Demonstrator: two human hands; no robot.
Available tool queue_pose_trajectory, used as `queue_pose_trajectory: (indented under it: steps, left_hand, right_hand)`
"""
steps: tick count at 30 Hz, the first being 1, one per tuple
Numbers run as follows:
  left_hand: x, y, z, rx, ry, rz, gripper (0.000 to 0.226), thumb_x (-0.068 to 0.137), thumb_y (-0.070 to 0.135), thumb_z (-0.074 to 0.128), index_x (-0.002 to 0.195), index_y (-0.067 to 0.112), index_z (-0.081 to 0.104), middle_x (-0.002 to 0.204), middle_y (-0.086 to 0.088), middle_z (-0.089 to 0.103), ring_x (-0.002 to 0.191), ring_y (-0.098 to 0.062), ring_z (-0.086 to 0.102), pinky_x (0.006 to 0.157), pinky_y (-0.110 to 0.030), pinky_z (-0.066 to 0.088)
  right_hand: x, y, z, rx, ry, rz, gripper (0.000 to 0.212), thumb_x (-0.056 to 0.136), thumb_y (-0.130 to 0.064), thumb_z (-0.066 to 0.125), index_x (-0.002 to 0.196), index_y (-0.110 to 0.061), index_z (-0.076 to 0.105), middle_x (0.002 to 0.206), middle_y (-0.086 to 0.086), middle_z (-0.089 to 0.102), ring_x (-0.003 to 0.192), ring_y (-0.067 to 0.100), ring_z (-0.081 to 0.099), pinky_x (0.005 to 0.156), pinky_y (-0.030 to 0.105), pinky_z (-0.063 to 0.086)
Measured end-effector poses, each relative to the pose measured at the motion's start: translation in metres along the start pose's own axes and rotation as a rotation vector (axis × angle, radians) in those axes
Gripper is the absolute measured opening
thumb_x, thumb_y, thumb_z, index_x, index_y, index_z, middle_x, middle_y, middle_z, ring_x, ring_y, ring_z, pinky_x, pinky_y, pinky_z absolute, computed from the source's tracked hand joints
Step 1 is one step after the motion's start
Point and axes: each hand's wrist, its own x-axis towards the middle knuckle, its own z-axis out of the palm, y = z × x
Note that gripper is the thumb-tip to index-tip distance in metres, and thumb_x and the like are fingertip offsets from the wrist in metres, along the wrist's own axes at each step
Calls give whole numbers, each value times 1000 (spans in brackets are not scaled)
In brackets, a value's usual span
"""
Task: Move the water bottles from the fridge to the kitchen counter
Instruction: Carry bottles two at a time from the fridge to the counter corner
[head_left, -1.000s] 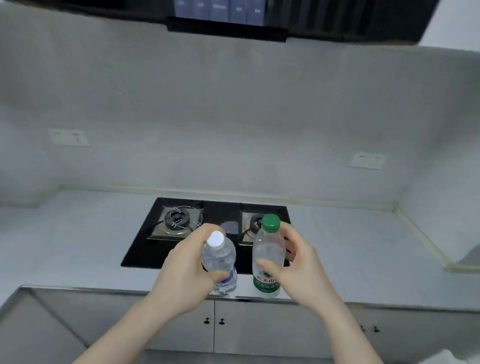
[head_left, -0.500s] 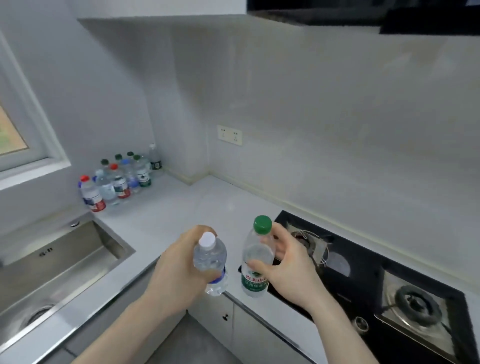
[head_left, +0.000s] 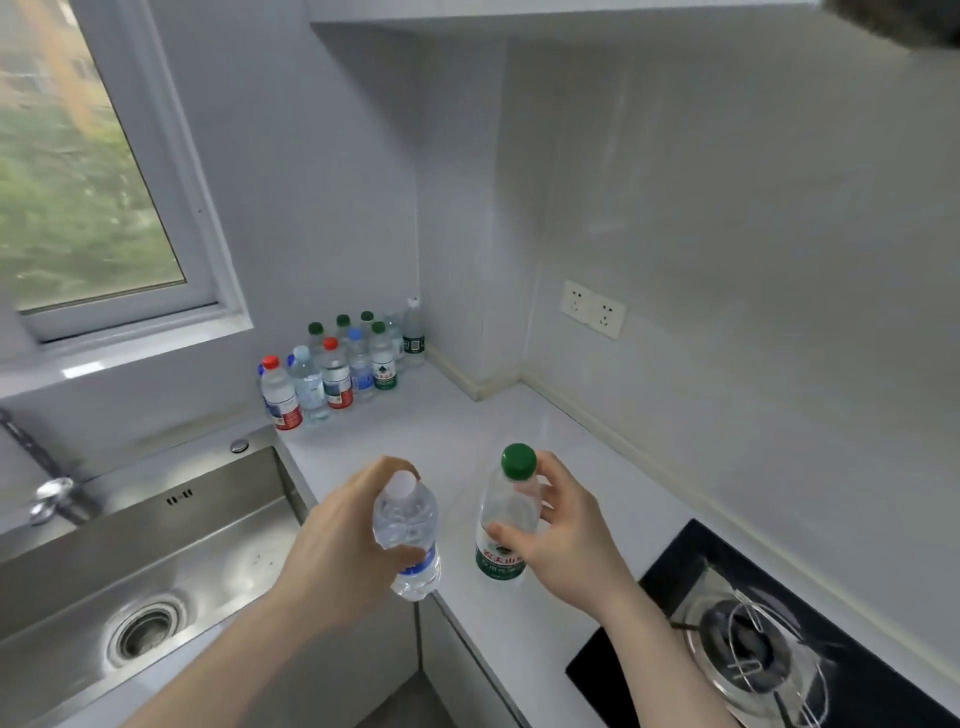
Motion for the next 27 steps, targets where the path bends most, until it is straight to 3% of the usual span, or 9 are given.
queue_pose_trajectory:
  steps: [6,11,16,21,25,27]
  left_hand:
    - [54,-52,-16,27,5,-57,71,64,24,94,112,48,48,107,22,63,96,-12,64,78,-39,62]
    - [103,-98,-27,40,-46,-40,67,63,23,92,107,46,46,102,22,61,88,-11,64,68,-37,61]
    - [147,-148,-29,113,-141,17,68,62,30,92,104,47,41,102,26,56,87,-11,60,70,-24,52]
    - [177,-183,-23,132,-223,-4,70,64,32,94,109,45,43,108,22,58,93,-14,59,79,-34,58]
    - [205,-205,-11,118,-273,-38,67,66,31,95,107,43,43,104,18,59,93,-17,59,73,-22,51]
    - [217,-211,-3,138,-290,-44,67,66,30,94,108,43,43,104,16,59,92,-16,59,72,-23,51]
  right_hand:
    - [63,12,39,5,-11,31,56,75,-31,88,121,-45,59,116,-21,70,111,1,68,87,16,58]
    - [112,18,77,-7,31,74,57,74,-32,87,120,-46,59,117,-23,69,110,-2,67,84,10,54]
    - [156,28,114,-21,89,120,58,74,-23,89,117,-45,58,115,-18,71,109,4,68,90,25,58]
    - [179,46,137,-28,128,201,59,76,-16,90,114,-48,59,114,-18,72,110,5,69,95,36,61]
    - [200,62,147,-34,110,264,58,74,-16,91,114,-45,60,114,-19,71,111,6,69,96,41,61]
    - [210,70,148,-50,115,288,57,73,-16,90,114,-42,60,112,-19,72,108,7,69,94,44,61]
